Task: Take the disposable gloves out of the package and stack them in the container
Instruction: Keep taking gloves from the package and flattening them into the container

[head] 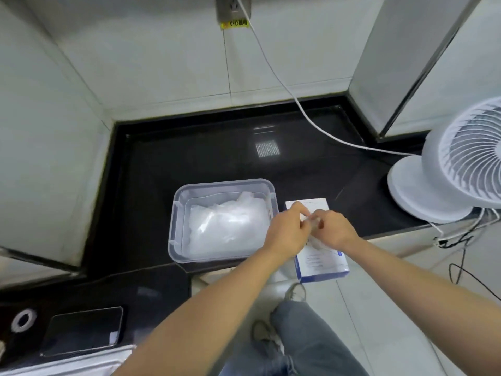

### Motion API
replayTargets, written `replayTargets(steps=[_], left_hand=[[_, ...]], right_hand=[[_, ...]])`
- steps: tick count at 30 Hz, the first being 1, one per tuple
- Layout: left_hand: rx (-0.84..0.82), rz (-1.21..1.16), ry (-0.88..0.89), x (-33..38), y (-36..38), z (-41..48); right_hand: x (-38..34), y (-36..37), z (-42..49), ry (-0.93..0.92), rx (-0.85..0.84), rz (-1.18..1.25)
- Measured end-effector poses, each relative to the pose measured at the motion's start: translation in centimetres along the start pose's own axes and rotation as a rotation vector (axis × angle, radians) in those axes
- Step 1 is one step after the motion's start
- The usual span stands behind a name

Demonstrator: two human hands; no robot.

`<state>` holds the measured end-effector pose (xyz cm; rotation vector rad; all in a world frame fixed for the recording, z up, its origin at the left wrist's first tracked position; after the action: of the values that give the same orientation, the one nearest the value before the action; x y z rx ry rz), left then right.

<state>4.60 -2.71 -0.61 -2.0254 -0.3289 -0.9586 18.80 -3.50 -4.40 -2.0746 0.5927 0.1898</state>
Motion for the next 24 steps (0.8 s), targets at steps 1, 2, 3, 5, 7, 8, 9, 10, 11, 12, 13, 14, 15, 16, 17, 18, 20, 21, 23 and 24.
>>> replayTargets(steps=[1, 2, 3, 5, 7, 8, 9, 10, 11, 12, 13, 14, 15, 16, 17, 18, 20, 21, 23, 24], left_hand=[[-0.041, -0.002, -0.027, 0.1, 0.8, 0.1], [-0.068, 0.02, -0.055, 0.2, 1.6, 0.2], [-0.082, 0.053, -0.075, 0.3, 2.3, 0.3], [-0.081, 0.085, -0.099, 0.4, 3.6, 0.4], [-0.113, 0.066, -0.153, 0.6, 4.8, 0.9], [-0.132, 0.064, -0.191, 0.6, 5.2, 1.0], [-0.141, 0.069, -0.229, 0.3, 5.6, 1.3], [-0.152, 0.084, -0.266, 0.0, 6.0, 1.7], [-0.156, 0.101, -0.298, -0.5, 6.2, 2.0], [-0.159, 0.116, -0.318, -1.0, 6.3, 2.1], [-0.152, 0.124, -0.321, -1.2, 6.4, 2.2], [-0.144, 0.127, -0.316, -1.2, 6.4, 2.3], [-0.128, 0.128, -0.305, -1.4, 6.3, 2.3], [-0.116, 0.126, -0.297, -1.3, 6.3, 2.4], [-0.107, 0.121, -0.293, -1.3, 6.3, 2.5], [-0.099, 0.11, -0.292, -1.2, 6.3, 2.6], [-0.087, 0.087, -0.295, -1.1, 6.3, 2.8], [-0.08, 0.081, -0.295, -1.1, 6.3, 2.9], [-0.078, 0.075, -0.302, -1.2, 6.5, 3.0], [-0.078, 0.082, -0.305, -1.1, 6.6, 3.0]], right_hand=[[0.0, 0.5, -0.2, -0.01, -0.036, -0.079], [0.2, 0.9, -0.2, -0.006, -0.042, -0.089], [0.6, 1.4, -0.1, 0.007, -0.032, -0.062], [1.1, 2.1, 0.1, 0.016, 0.036, 0.027], [1.6, 2.4, 0.5, 0.016, 0.086, 0.077], [1.6, 2.3, 0.5, 0.009, 0.1, 0.11], [1.6, 2.3, 0.6, -0.002, 0.116, 0.14], [1.7, 2.1, 0.7, -0.006, 0.12, 0.168], [1.7, 1.8, 0.7, -0.017, 0.112, 0.199], [1.8, 1.7, 0.9, -0.037, 0.103, 0.241], [2.2, 1.5, 1.0, -0.067, 0.09, 0.305], [2.5, 1.2, 1.0, -0.103, 0.071, 0.377], [2.8, 1.1, 1.1, -0.156, 0.062, 0.44], [3.1, 0.8, 1.0, -0.204, 0.062, 0.496], [3.4, 0.5, 1.0, -0.238, 0.063, 0.571], [3.7, 0.0, 0.9, -0.25, 0.064, 0.648], [4.0, -0.8, 0.9, -0.275, 0.062, 0.774], [4.0, -1.2, 1.0, -0.29, 0.076, 0.804], [3.9, -1.7, 1.0, -0.317, 0.137, 0.845], [3.8, -2.1, 0.9, -0.322, 0.173, 0.897]])
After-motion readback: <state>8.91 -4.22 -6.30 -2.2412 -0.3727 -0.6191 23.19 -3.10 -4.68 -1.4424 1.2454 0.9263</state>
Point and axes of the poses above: each hand's wrist, its own z-axis towards the middle knuckle, its own y-axis out of the palm, x = y × z, the point moved 1 cm from there along z, towards the middle knuckle, and after that the axes turned 10 degrees about -x, right-handed, at the moved point
